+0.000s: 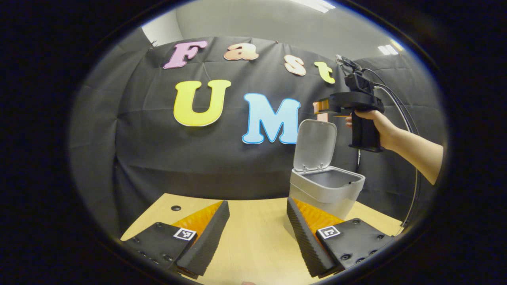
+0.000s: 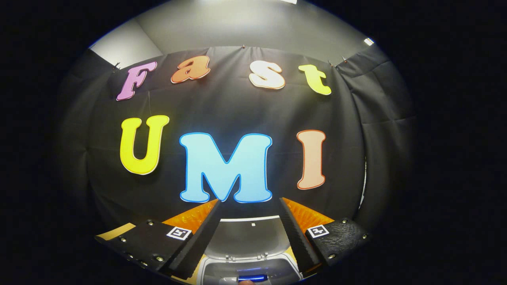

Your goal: Press the lid of the desktop garbage bin to open it, pick up the crumpled paper on the desktop and throw it into the bin, then pick up the pop can on the desktop and drop it into the bin, and finally close the garbage bin lid.

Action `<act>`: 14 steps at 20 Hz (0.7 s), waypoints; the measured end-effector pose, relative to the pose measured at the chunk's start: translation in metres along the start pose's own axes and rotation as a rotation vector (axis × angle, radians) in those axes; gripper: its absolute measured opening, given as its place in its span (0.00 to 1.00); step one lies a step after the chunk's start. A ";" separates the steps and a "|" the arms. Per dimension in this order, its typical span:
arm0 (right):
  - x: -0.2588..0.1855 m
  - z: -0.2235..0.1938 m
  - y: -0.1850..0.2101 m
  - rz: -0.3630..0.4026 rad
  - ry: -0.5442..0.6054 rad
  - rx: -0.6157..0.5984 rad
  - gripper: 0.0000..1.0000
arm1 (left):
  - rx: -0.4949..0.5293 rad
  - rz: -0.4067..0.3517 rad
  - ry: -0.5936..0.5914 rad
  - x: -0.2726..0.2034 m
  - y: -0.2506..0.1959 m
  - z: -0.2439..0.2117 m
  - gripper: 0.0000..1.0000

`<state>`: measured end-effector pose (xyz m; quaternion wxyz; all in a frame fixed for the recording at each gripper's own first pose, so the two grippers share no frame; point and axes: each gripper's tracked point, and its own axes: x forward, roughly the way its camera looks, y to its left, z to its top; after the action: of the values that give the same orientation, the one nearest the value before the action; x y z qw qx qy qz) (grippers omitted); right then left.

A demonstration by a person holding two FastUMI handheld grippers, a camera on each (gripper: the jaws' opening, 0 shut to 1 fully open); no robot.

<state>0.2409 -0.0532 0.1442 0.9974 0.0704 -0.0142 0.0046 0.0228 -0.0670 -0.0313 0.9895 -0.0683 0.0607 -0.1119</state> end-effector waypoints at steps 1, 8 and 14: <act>0.005 -0.003 0.002 0.008 0.010 0.007 0.91 | 0.003 0.014 -0.001 0.000 0.001 0.000 0.98; 0.021 -0.020 -0.003 0.020 0.081 -0.014 0.91 | 0.015 0.088 -0.022 -0.008 0.006 0.000 1.00; 0.005 -0.024 -0.005 0.056 0.099 0.000 0.91 | 0.033 0.097 -0.025 -0.010 -0.005 -0.003 1.00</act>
<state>0.2470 -0.0544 0.1204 0.9964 0.0698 0.0331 0.0360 0.0115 -0.0702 -0.0320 0.9954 -0.0505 0.0500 -0.0639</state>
